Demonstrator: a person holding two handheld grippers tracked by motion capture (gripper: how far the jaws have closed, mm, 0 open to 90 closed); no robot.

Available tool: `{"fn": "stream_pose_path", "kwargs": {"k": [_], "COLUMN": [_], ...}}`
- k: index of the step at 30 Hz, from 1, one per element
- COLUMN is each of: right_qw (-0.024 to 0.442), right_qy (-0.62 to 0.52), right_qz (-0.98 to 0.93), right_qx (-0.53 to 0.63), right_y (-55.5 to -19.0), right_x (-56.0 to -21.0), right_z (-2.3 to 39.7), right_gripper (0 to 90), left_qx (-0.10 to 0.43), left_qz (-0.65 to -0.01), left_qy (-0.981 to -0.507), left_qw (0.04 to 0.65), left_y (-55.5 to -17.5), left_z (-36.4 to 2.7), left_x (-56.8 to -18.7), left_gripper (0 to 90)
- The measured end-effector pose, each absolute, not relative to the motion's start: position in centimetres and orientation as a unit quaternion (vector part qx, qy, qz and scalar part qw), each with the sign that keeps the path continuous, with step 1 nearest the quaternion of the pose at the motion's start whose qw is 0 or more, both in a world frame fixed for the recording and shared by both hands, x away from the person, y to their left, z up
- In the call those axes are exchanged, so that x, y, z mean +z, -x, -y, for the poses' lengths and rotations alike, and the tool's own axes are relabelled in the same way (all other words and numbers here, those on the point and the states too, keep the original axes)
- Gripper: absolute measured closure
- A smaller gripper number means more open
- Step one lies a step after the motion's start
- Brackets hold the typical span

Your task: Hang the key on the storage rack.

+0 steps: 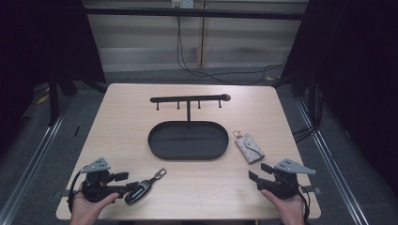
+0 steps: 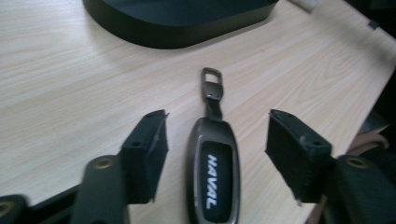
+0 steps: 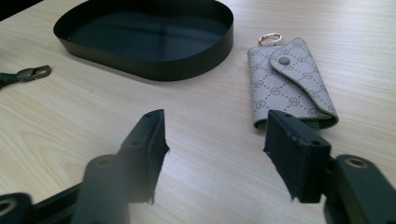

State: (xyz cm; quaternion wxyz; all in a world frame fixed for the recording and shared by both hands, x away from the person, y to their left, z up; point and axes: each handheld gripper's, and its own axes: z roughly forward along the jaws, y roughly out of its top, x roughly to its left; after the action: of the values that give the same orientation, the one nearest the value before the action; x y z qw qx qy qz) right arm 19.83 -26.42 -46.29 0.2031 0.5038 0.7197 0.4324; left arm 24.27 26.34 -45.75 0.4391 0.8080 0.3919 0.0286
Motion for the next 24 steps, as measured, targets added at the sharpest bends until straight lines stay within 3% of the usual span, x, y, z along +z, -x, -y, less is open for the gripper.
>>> {"fn": "stream_pose_path", "kwargs": {"k": [5,12,17,24], "right_qw": [0.187,0.164,0.156,0.155], "right_qy": [-0.508,-0.513,-0.513,-0.519], "right_qz": [-0.716,-0.723,-0.726,-0.722], "right_qx": [0.441,0.432,0.43,0.43], "right_y": [-19.7,-19.7,-19.8,-20.0], "right_x": [-46.2,-46.2,-46.2,-46.4], "right_z": [26.5,26.5,26.4,26.5], "right_gripper": [35.2,36.1,32.3,29.4], "left_qx": [0.028,0.039,0.016,0.041], "left_qz": [-0.402,-0.406,-0.416,-0.413], "left_qy": [-0.801,-0.799,-0.8,-0.81], "left_qw": [0.444,0.442,0.432,0.414], "left_y": [-24.6,-24.7,-24.9,-24.7], "left_z": [-26.6,-26.8,-27.0,-26.5], "left_x": [-45.7,-45.4,-45.4,-44.4], "left_gripper": [42.6,44.5,41.3,42.0]}}
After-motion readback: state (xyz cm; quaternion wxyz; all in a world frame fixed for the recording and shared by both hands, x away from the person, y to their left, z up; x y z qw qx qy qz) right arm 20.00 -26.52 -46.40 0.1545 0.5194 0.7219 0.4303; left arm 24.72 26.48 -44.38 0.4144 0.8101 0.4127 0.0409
